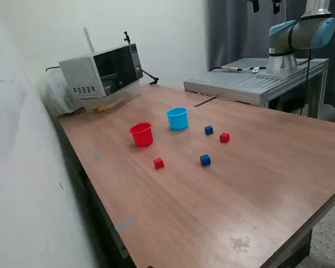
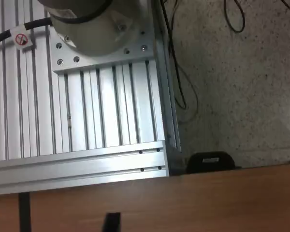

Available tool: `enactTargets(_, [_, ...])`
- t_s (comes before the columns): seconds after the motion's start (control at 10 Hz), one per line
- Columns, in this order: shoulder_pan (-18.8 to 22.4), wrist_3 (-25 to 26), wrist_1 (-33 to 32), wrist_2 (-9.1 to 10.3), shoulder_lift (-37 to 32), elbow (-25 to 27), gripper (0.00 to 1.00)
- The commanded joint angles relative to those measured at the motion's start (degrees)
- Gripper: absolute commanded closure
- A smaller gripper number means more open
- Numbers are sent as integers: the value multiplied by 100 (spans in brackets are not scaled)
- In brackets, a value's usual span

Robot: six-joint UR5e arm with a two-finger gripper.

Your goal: Place red objects in the red bin, and blue objects in the blue bin.

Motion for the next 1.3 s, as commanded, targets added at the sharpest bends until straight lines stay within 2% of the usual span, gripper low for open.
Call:
enactTargets(0.0, [0,0,0,0,0,0,0])
enactTargets(0.4, [26,-26,0,26,0,-17,0])
enactTargets(0.7, [62,-35,-175,0,131,-376,0])
enactTargets(0.8, [96,-18,-863,52,245,-526,0])
enactTargets(0.9, [323,43,-1784,44,420,-745,0])
enactTargets(1.2, [308,386,-2905,79,964,-1019,0])
